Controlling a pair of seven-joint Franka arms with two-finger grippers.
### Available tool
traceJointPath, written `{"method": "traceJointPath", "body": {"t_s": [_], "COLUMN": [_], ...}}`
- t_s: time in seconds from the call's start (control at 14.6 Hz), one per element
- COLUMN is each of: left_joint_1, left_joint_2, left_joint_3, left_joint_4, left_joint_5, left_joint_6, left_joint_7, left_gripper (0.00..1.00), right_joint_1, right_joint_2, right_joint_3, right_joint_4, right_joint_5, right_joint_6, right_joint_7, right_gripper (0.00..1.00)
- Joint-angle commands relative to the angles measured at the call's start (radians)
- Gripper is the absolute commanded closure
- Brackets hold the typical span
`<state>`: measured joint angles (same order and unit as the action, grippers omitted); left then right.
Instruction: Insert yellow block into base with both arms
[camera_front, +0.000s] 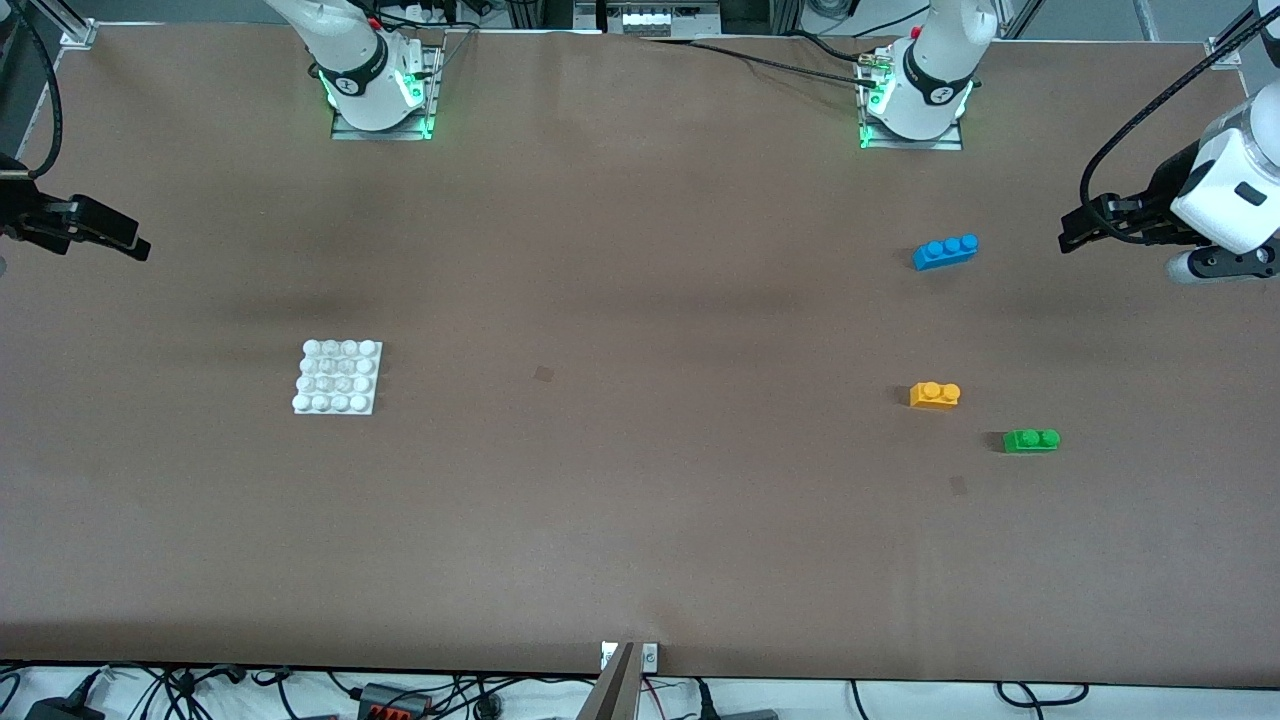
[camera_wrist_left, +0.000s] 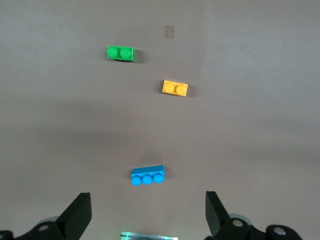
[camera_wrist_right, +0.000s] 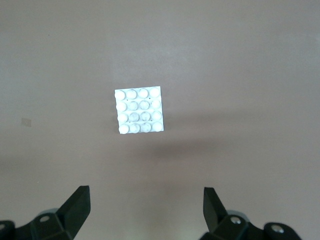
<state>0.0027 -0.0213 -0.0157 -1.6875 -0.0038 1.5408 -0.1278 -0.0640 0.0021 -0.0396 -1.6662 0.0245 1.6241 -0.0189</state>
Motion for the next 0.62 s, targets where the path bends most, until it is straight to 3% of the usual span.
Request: {"method": "traceJointPath", "body": {"t_s": [0.0,0.55], "left_joint_1": [0.008,0.01], "left_joint_2": [0.009,0.011], "left_joint_3": [-0.003,-0.003], "left_joint_4": [0.022,0.023], "left_joint_5": [0.005,0.005], "left_joint_6": [-0.018,-0.018], "left_joint_7": [0.019,0.019], "left_gripper": [0.0,0.0], "right_joint_1": [-0.004,-0.01], "right_joint_2": [-0.019,0.005], "right_joint_3": [0.007,0.009], "right_joint_4": [-0.009,-0.01], "right_joint_5": [-0.012,-0.012], "right_joint_6": [0.005,-0.027], "right_joint_7": [0.01,0.013], "right_gripper": [0.0,0.0]}}
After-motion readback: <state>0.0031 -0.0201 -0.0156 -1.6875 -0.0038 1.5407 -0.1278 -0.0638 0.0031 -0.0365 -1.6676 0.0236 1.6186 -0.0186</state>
